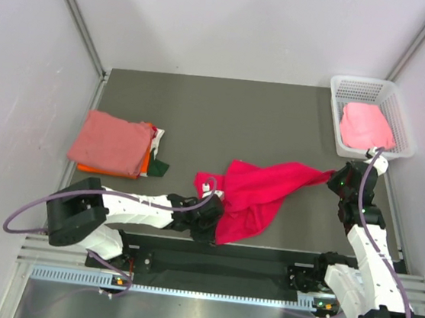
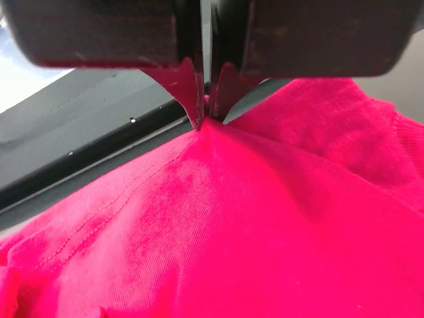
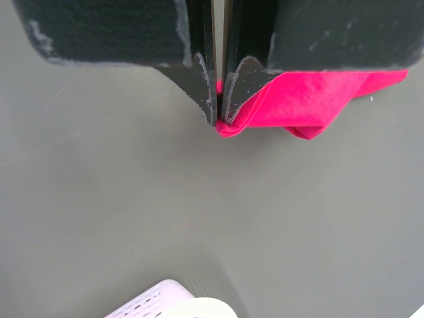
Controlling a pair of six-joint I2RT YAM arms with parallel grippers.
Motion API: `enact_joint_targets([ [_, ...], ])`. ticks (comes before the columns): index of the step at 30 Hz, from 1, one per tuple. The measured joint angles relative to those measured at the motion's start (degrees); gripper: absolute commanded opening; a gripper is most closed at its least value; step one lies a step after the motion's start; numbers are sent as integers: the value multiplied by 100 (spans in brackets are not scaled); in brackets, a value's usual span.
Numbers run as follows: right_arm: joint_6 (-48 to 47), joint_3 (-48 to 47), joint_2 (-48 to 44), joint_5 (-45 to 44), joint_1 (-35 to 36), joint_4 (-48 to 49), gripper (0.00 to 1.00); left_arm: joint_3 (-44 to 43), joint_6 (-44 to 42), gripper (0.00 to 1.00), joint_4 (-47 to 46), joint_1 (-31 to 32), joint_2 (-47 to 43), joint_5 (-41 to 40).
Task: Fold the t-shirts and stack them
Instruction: Flatten the tshirt out
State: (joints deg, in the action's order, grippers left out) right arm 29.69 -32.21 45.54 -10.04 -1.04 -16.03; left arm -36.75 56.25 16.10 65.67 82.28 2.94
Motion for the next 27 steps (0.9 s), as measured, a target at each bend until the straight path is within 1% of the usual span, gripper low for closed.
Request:
enact_joint_targets([
  [6, 13, 81, 0, 0, -2, 0, 0, 0, 70, 0, 7, 20, -42, -66],
  [9, 24, 83, 2, -2, -2, 13, 0, -48, -13, 0, 96, -116, -308, -184],
  [11, 50, 83, 17, 0, -2, 15, 0, -151, -173, 0, 192, -494, -614, -66],
  [14, 90, 81, 94, 0, -2, 15, 0, -396, -505, 0, 234, -1486, -1073, 393],
  [17, 103, 81, 179, 0, -2, 15, 0, -848, -850, 0, 402, -2409, -1331, 658],
  [22, 105, -66, 520, 7, -2, -11, 0, -1910, -1440, 0, 916, -3484, -1351, 946],
  [27, 164, -474, 920, 33, -2, -35, 0, -2638, -1751, 0, 1182, -4535, -1121, 1198],
])
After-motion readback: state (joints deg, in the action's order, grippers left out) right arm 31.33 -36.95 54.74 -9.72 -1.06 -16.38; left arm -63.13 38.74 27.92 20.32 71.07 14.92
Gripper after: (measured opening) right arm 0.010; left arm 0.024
